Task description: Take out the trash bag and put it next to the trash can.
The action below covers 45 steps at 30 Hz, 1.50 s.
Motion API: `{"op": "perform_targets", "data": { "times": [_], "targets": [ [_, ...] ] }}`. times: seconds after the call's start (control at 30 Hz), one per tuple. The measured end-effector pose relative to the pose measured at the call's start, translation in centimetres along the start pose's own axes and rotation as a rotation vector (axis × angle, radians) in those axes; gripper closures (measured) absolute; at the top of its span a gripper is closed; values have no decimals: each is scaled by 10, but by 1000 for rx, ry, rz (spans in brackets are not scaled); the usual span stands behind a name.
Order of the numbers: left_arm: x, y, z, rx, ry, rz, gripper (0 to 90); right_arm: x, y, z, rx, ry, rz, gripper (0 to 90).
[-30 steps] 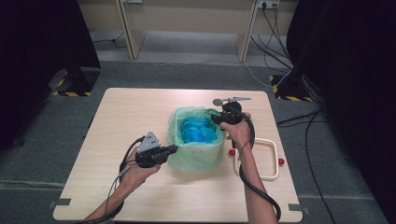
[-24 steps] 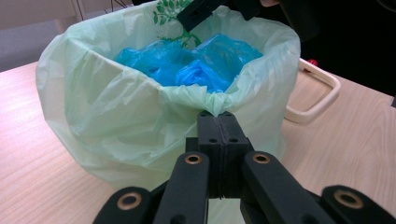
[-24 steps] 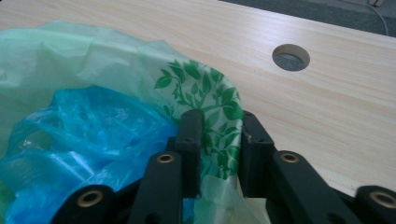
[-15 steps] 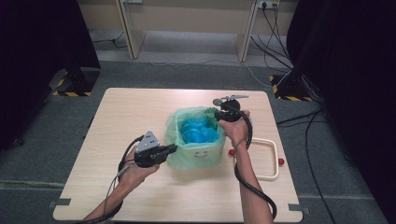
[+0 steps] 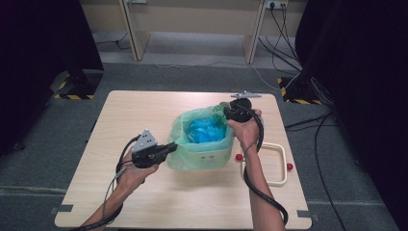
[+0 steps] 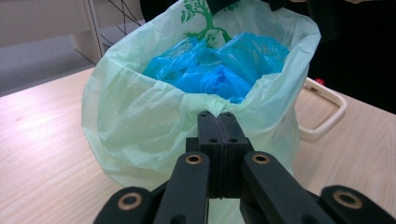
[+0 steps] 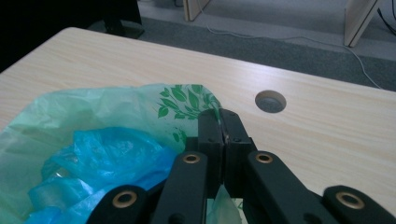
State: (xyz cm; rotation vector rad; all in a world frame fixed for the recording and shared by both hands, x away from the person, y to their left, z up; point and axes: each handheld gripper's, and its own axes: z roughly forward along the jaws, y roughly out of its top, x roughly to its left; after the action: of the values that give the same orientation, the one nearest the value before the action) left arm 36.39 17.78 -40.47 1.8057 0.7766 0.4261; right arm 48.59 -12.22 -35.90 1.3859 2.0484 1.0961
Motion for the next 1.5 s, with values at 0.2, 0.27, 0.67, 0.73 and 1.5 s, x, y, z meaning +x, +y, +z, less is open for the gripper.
{"op": "perform_targets", "data": {
  "times": [0.2, 0.27, 0.67, 0.73, 1.5],
  "targets": [
    [1, 9, -6, -29, -5, -6, 900, 3, 12, -3, -26, 21, 2, 892],
    [3, 12, -9, -41, -4, -12, 900, 6, 16, -4, -34, 34, 7, 892],
    [14, 34, -36, -84, 21, -1, 900, 25, 45, -14, -94, 131, 9, 890],
    [17, 38, -42, -93, 27, -1, 899, 28, 49, -15, -103, 141, 12, 890],
    [54, 44, -104, -153, 131, -18, 899, 93, 94, -13, -156, 258, -32, 891]
  ]
}}
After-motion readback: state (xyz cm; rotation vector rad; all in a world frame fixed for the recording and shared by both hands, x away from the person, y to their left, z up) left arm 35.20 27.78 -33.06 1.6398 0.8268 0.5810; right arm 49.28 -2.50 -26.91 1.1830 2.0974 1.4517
